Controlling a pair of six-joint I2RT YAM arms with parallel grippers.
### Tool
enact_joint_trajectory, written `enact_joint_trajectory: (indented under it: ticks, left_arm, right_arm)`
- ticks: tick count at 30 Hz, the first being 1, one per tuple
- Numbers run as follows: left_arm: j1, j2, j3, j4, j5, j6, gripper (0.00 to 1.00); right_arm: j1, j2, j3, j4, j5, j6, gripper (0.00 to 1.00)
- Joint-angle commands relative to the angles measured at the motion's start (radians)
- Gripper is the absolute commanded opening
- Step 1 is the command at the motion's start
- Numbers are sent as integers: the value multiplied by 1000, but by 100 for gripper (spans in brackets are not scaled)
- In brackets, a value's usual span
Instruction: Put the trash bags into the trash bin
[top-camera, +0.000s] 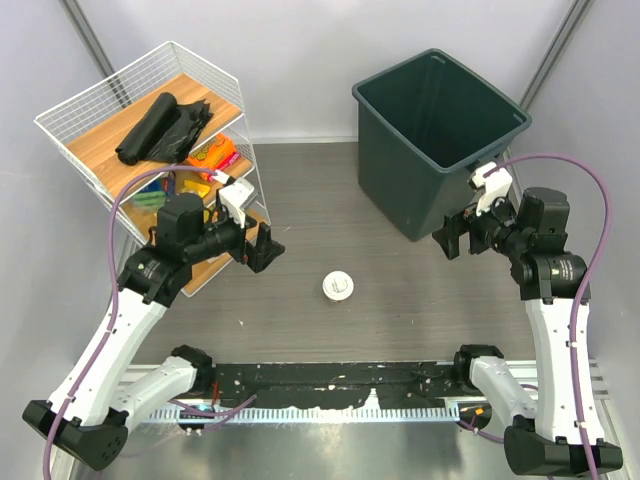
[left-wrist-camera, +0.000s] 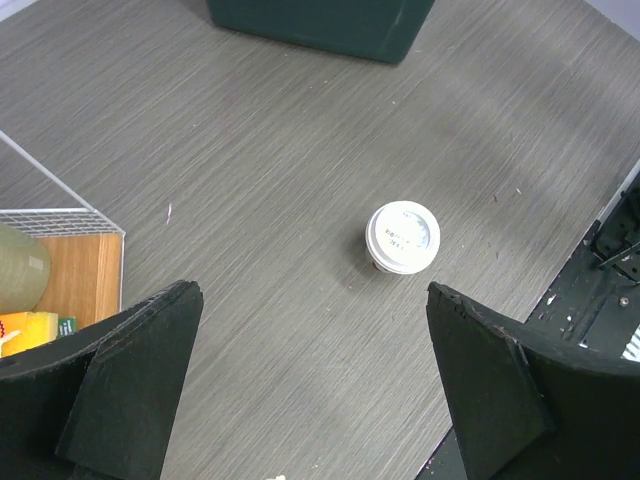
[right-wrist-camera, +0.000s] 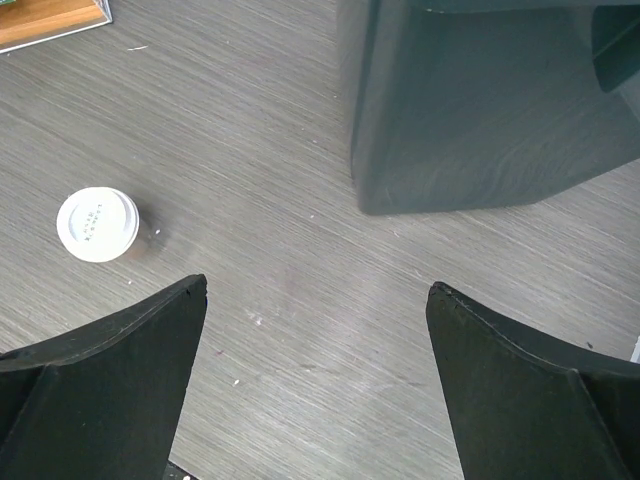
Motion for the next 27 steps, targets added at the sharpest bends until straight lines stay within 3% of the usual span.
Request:
enact_joint_trajectory:
  ticks: [1,17,24,27]
  left_arm:
    - [3,-3,12,37,-3,12,100]
    - [2,-5,-8,28,-6,39,100]
    - [3,3,-22,32,-6,55,100]
    - [3,12,-16,34,-20,64,100]
  right_arm:
    - [-2,-14,13,5,3,-23,95]
    - [1,23,73,-81,-26,-87,95]
    - [53,94,118,-92,-4,-98,95]
    - [148,133,118,-48,17,-84,91]
